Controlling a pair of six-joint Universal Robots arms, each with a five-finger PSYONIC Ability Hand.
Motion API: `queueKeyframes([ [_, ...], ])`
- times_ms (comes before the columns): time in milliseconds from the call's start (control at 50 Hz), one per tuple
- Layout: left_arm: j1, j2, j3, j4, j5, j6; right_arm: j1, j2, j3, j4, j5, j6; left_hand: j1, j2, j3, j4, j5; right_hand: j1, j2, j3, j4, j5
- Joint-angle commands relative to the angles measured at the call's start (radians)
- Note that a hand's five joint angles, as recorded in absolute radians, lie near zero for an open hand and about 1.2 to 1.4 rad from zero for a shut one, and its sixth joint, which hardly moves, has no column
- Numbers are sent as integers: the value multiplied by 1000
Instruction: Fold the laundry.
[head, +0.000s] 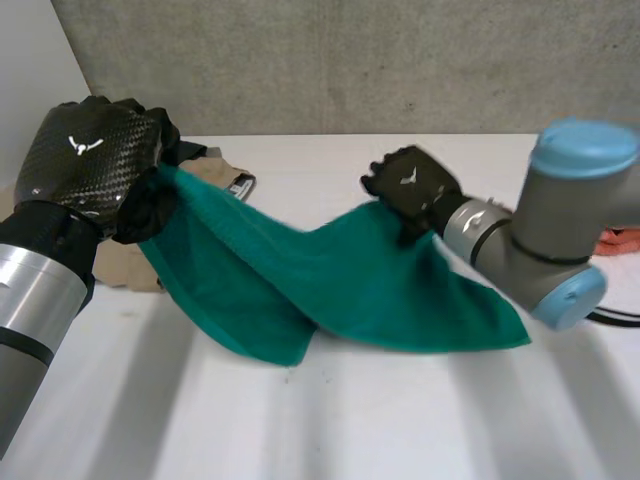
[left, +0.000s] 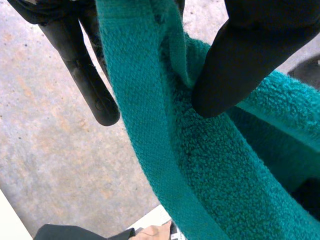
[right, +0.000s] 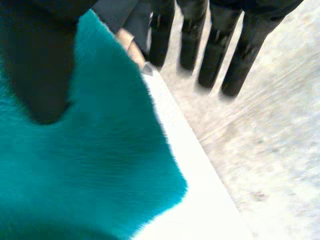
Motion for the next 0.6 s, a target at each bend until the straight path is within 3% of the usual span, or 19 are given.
queueKeyframes([
  [20, 5, -7, 4, 0, 1, 3, -13, -46, 37, -12, 43, 59, 233, 197, 203, 195, 257, -245, -325, -338, -340, -343],
  [140, 10, -7, 5, 7, 2, 6, -170, -312, 202, 84, 60, 255, 233, 197, 203, 195, 257, -245, -325, -338, -340, -343],
  [200, 10, -10, 8, 12, 4, 6, -217, -372, 259, 170, 40, 271, 233, 197, 203, 195, 257, -203, -283, -296, -298, -301],
  [300, 11, -33, 14, 15, 4, 8, -267, -360, 416, 275, -16, 218, 233, 197, 203, 195, 257, -35, -115, -128, -130, -133],
  [440, 11, -76, 22, 15, 4, 11, -303, -328, 627, 46, -92, 37, 233, 197, 203, 195, 257, 88, 8, -4, -6, -10],
  [600, 10, -120, 31, 15, 4, 11, -301, -201, 649, -39, -147, 18, 233, 197, 203, 195, 257, 76, -3, -16, -18, -21],
])
